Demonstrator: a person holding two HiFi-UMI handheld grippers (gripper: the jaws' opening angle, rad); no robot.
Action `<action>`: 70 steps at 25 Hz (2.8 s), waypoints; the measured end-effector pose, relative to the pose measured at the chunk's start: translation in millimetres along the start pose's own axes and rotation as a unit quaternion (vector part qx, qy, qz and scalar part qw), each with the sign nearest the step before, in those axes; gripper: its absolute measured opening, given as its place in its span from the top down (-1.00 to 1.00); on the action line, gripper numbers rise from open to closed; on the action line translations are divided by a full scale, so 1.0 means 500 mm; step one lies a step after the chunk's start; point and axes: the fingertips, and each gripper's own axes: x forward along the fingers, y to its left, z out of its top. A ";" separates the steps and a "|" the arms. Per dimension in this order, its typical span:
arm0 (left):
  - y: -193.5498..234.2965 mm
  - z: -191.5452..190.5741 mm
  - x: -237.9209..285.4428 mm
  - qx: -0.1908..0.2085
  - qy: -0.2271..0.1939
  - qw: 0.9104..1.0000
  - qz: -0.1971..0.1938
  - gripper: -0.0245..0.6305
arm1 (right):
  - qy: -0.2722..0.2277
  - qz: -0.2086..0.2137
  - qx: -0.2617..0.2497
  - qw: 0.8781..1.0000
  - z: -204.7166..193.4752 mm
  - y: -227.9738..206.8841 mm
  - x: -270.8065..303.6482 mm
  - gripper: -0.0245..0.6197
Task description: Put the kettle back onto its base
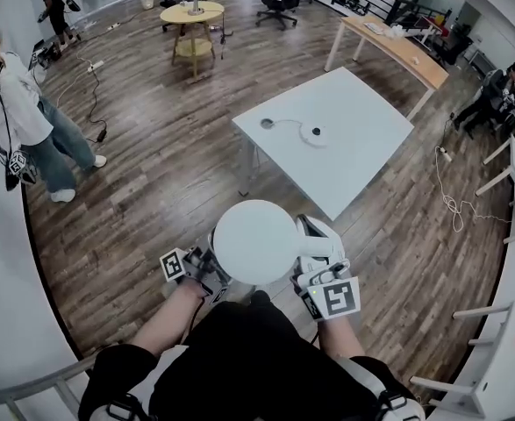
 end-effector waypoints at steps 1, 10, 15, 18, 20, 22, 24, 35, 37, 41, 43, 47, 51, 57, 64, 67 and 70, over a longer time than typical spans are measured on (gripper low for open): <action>0.007 0.010 0.018 0.003 -0.001 1.000 -0.001 -0.33 | -0.003 0.002 -0.002 1.000 -0.005 -0.020 0.013 0.92; 0.090 0.078 0.196 0.021 0.001 0.999 -0.027 -0.33 | -0.020 0.017 -0.009 1.000 -0.003 -0.175 0.127 0.92; 0.138 0.090 0.291 0.020 0.006 0.999 -0.032 -0.33 | -0.024 0.014 -0.013 1.000 -0.005 -0.271 0.165 0.92; 0.170 0.095 0.325 0.019 0.002 0.999 -0.032 -0.33 | -0.018 0.017 -0.017 1.000 -0.016 -0.314 0.180 0.92; 0.185 0.101 0.352 0.018 0.002 0.999 -0.030 -0.33 | -0.022 0.016 -0.018 0.999 -0.017 -0.342 0.193 0.92; 0.198 0.106 0.372 0.015 0.005 1.000 -0.027 -0.33 | -0.029 0.013 -0.015 0.999 -0.021 -0.364 0.203 0.92; 0.212 0.110 0.381 0.013 0.009 1.000 -0.020 -0.33 | -0.025 0.005 -0.007 1.000 -0.034 -0.379 0.206 0.92; 0.315 0.173 0.500 -0.025 0.052 0.998 -0.007 -0.33 | -0.012 -0.057 -0.014 0.998 -0.086 -0.497 0.278 0.92; 0.337 0.184 0.529 -0.033 0.065 0.997 -0.005 -0.33 | -0.010 -0.072 -0.012 0.997 -0.087 -0.521 0.292 0.92; 0.375 0.199 0.582 -0.044 0.085 0.995 -0.010 -0.33 | -0.013 -0.090 -0.027 0.995 -0.097 -0.566 0.310 0.92; 0.400 0.212 0.603 -0.048 0.093 0.994 -0.007 -0.33 | -0.008 -0.100 -0.026 0.995 -0.111 -0.588 0.324 0.92; 0.446 0.242 0.640 -0.063 0.108 0.992 0.008 -0.33 | 0.000 -0.127 -0.017 0.992 -0.143 -0.632 0.357 0.92; 0.499 0.271 0.678 -0.084 0.123 0.989 0.022 -0.33 | 0.010 -0.155 -0.013 0.988 -0.178 -0.676 0.388 0.92; 0.567 0.299 0.750 -0.102 0.155 0.982 0.033 -0.33 | 0.014 -0.196 -0.018 0.980 -0.208 -0.747 0.422 0.92; 0.646 0.298 0.783 -0.127 0.178 0.974 0.062 -0.33 | 0.027 -0.240 -0.022 0.970 -0.266 -0.816 0.408 0.92; 0.685 0.302 0.801 -0.130 0.186 0.971 0.077 -0.33 | 0.031 -0.253 -0.013 0.967 -0.294 -0.851 0.410 0.92; 0.720 0.310 0.813 -0.120 0.196 0.968 0.098 -0.33 | 0.036 -0.261 -0.019 0.964 -0.315 -0.873 0.418 0.92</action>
